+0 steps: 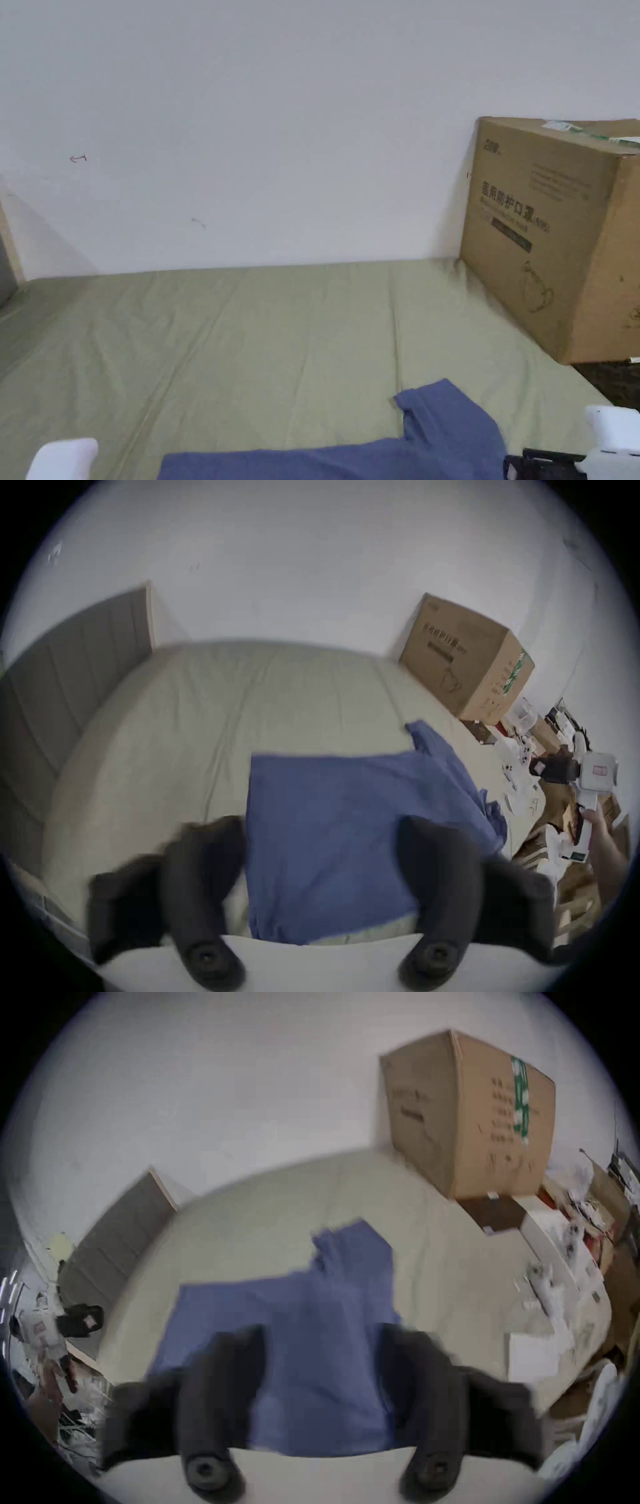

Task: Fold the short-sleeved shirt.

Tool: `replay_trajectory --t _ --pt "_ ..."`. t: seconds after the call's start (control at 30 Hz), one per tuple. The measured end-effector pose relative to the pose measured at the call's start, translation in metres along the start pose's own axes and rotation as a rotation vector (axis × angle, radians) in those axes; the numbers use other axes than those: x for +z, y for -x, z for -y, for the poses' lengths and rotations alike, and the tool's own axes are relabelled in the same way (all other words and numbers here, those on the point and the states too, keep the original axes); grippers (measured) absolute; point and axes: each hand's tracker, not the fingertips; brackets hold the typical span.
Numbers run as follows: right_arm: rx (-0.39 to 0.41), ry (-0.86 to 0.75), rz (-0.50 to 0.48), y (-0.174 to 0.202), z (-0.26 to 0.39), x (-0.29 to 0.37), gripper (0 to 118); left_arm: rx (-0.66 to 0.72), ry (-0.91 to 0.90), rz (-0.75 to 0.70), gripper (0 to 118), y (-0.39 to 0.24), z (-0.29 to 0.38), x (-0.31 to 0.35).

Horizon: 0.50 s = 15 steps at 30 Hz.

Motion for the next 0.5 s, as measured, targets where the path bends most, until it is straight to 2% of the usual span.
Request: replay_trajectory --t 0.03,0.07,0.1,0.13,0.2,0.3,0.37,0.4,0.43,0.5 --pt "-0.009 -0.031 -0.021 0.005 -0.002 -0.002 6 -0.028 -0.028 -0.004 37 0.0 -0.003 -0.002" --pt "-0.025 -0.046 -0.032 0.008 -0.005 -0.008 0 -0.051 -0.042 -0.007 4 -0.005 -0.008 -0.006" --pt "-0.037 -0.048 -0.03 0.012 -0.005 -0.013 0 -0.046 -0.026 -0.012 0 -0.007 -0.012 -0.014" --pt "-0.082 -0.088 -0.019 0.013 -0.004 -0.017 0 -0.048 -0.024 -0.029 0 -0.006 -0.017 -0.022" --pt "-0.106 -0.104 -0.079 0.013 -0.006 -0.029 0 0.033 0.027 0.032 0 0.014 -0.028 -0.048" --pt "-0.056 -0.1 -0.084 0.016 -0.005 -0.043 0 0.104 0.111 -0.03 0 0.047 -0.049 -0.099" --pt "-0.051 -0.083 -0.096 0.011 -0.007 -0.055 0 0.155 0.192 -0.04 0 0.072 -0.059 -0.142" --pt "-0.062 -0.057 -0.103 0.008 -0.007 -0.062 0 0.178 0.221 -0.058 3 0.083 -0.062 -0.162" --pt "-0.1 -0.019 -0.112 0.002 -0.006 -0.072 0 0.186 0.259 -0.076 26 0.094 -0.062 -0.182" --pt "-0.167 0.03 -0.105 -0.008 -0.005 -0.087 0 0.199 0.298 -0.106 99 0.11 -0.06 -0.221"
